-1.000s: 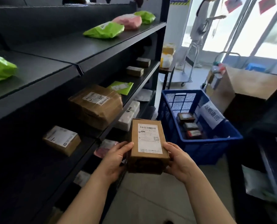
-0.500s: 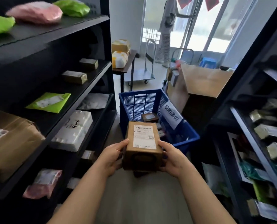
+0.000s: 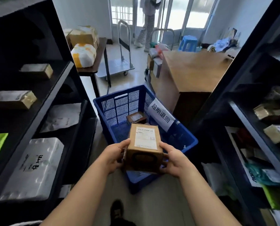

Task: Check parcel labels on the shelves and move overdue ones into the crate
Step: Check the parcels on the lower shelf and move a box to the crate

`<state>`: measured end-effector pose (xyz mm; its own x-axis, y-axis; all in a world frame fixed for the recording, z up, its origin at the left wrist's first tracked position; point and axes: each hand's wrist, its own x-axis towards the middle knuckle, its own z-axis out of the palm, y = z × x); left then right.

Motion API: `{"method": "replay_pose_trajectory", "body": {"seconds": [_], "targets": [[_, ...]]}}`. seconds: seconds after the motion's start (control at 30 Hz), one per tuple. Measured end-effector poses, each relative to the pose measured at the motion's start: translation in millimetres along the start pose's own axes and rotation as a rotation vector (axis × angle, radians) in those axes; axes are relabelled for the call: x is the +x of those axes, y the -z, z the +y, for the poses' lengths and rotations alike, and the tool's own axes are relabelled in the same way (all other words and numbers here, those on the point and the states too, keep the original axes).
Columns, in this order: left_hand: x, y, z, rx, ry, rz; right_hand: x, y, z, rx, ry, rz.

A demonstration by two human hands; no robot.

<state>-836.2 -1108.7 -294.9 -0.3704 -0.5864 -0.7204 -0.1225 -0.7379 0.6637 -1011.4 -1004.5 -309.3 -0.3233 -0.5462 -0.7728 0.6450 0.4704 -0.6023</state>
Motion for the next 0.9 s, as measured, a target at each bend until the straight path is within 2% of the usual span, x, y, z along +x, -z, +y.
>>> {"method": "replay_pose_trajectory", "body": {"seconds": [0.2,0.43,0.67,0.9], "targets": [[107,-15,63,0.142,0.13,-0.034,78,-20,-42,0.106,-0.078,0.11],[228,-48,89,0.302,0.167,-0.048,179,-9,-71,0.24,-0.107,0.182],[355,-83,81,0.364,0.195,-0.032,322,27,-76,0.288,-0.144,0.215],[499,-101,37,0.409,0.261,-0.059,474,66,-35,0.291,-0.196,0.275]]}}
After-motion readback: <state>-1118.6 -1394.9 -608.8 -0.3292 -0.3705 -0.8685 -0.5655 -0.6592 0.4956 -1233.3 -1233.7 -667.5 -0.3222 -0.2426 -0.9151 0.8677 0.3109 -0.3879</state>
